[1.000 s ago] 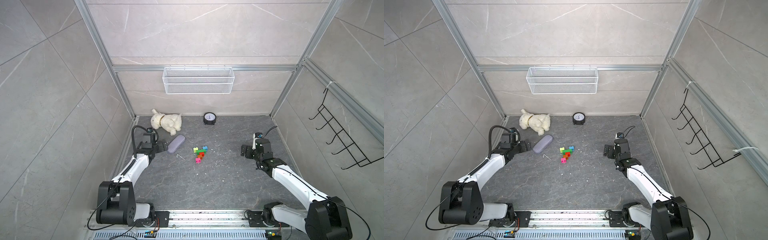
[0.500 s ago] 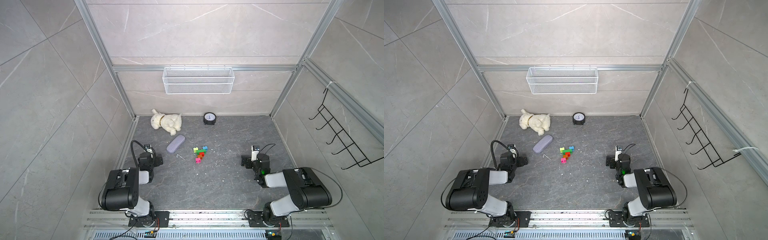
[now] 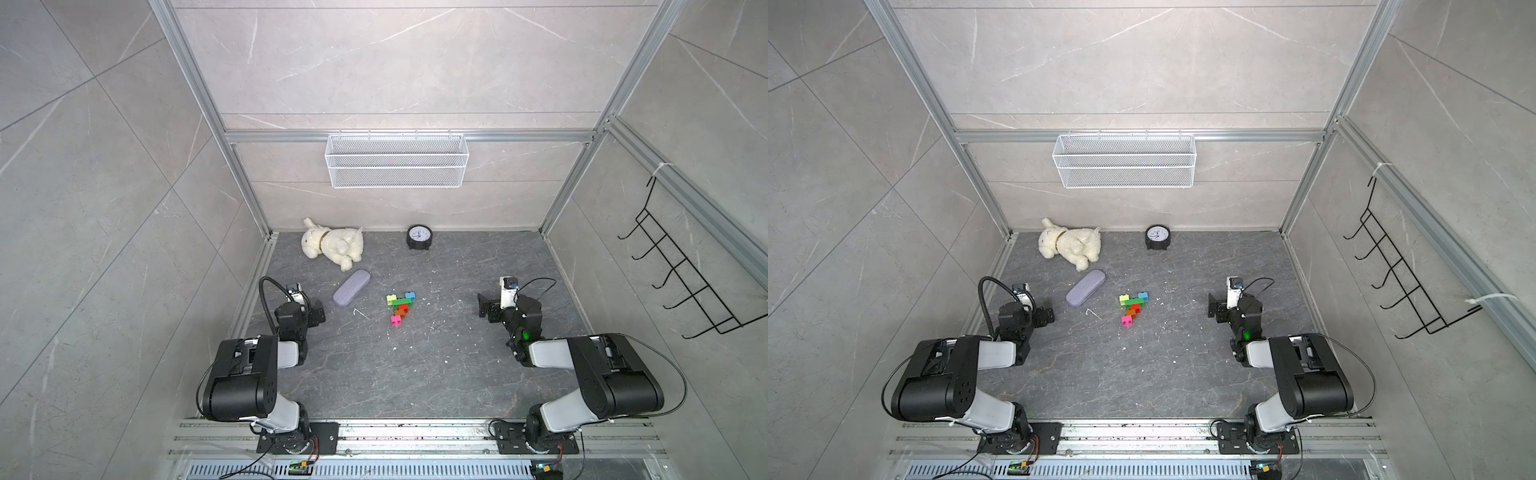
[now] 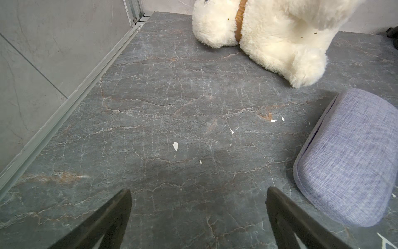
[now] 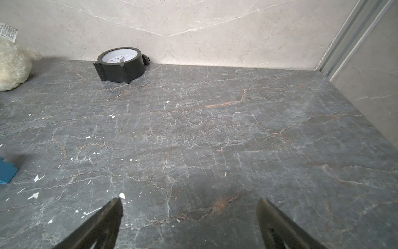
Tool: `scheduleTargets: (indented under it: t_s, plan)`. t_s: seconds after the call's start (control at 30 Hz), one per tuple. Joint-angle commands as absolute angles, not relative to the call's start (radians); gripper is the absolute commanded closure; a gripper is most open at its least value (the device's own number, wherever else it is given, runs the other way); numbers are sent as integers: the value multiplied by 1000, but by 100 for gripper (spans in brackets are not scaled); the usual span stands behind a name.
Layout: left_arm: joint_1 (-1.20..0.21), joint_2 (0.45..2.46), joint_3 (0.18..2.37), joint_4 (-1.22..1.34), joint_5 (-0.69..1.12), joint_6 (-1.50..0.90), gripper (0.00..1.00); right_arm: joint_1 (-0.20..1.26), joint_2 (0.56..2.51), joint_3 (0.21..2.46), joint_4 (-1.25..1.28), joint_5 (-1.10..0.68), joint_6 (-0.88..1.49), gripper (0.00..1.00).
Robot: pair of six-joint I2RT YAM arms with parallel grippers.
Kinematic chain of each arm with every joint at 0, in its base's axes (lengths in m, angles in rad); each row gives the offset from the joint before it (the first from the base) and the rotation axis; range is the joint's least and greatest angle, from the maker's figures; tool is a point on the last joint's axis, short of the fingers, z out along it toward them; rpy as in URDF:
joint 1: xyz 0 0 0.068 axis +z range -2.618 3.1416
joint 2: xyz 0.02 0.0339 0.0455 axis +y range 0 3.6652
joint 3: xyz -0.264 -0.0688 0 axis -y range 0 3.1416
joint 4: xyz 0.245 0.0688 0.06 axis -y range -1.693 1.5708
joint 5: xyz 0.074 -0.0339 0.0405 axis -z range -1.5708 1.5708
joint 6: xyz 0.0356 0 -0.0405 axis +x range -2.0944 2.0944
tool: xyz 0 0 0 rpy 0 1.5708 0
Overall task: Assemble the letter y with lego
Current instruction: Reset both arms
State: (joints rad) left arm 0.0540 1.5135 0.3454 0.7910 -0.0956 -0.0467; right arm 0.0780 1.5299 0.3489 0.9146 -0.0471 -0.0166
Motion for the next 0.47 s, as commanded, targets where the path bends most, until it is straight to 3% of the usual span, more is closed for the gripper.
scheduleTargets:
  t_s: [0.0,0.43]
  plan:
    - [55,1499,359,850,-105,-29,0,75,1532,347,935,-61,-29,0]
    - [54,1499,358,850,-106,-28,0,76,1534,347,935,-72,-31,0]
